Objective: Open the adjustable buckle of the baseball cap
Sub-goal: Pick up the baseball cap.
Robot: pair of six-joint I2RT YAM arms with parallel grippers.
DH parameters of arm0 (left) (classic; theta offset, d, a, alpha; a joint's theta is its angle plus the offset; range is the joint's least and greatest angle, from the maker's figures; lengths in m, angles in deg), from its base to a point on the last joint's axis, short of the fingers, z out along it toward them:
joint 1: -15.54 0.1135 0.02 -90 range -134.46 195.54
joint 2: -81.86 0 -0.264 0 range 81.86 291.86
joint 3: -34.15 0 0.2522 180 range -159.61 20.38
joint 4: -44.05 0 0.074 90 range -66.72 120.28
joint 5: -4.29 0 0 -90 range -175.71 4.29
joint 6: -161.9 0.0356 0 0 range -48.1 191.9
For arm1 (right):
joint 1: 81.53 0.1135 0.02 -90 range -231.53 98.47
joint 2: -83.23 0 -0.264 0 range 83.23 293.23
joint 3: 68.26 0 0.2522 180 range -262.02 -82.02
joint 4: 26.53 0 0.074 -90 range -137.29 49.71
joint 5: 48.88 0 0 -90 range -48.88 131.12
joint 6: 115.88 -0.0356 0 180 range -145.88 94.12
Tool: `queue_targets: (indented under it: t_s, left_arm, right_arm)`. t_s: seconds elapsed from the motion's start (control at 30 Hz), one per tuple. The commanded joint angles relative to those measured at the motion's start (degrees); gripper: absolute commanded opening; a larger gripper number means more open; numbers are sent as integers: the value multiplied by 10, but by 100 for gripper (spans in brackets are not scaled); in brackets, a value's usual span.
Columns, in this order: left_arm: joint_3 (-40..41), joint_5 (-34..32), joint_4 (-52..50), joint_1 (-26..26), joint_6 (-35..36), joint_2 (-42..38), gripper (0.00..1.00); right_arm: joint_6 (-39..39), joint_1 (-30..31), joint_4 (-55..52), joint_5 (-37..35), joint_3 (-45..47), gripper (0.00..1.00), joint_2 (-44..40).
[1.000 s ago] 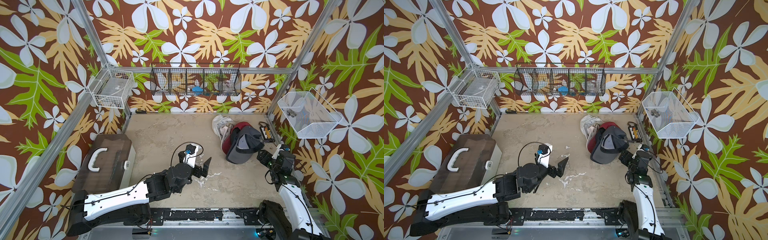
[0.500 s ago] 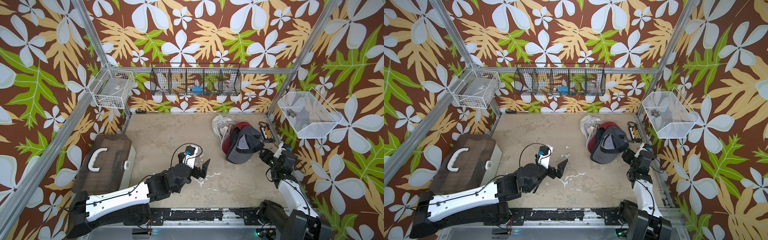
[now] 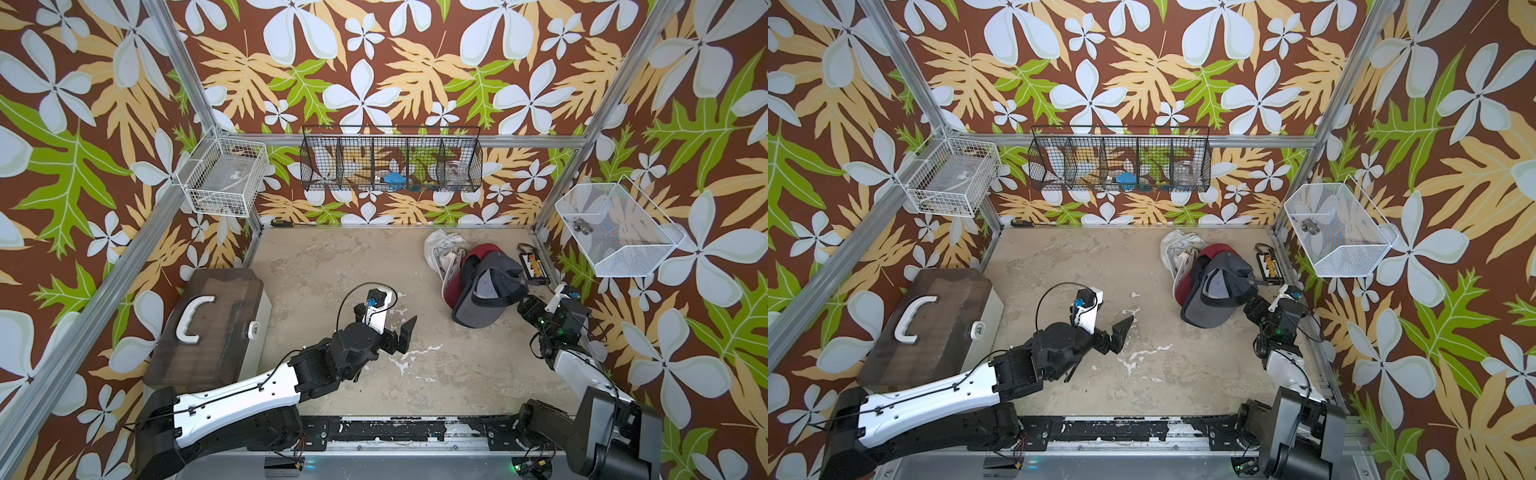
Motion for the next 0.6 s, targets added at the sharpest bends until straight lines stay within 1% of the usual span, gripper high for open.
queue_targets:
  t_s: [0.0, 0.27, 0.57]
  left_arm:
    - [0, 15, 20, 5, -1, 2, 100]
    - [3, 21, 26, 17, 4, 8, 100]
    - [14, 42, 38, 38, 6, 7, 100]
  right_arm:
    - [1, 0, 36, -14, -9, 73, 23]
    - [-16, 0, 83, 12, -27, 74, 92]
    - [-40, 1, 168, 39, -41, 70, 169]
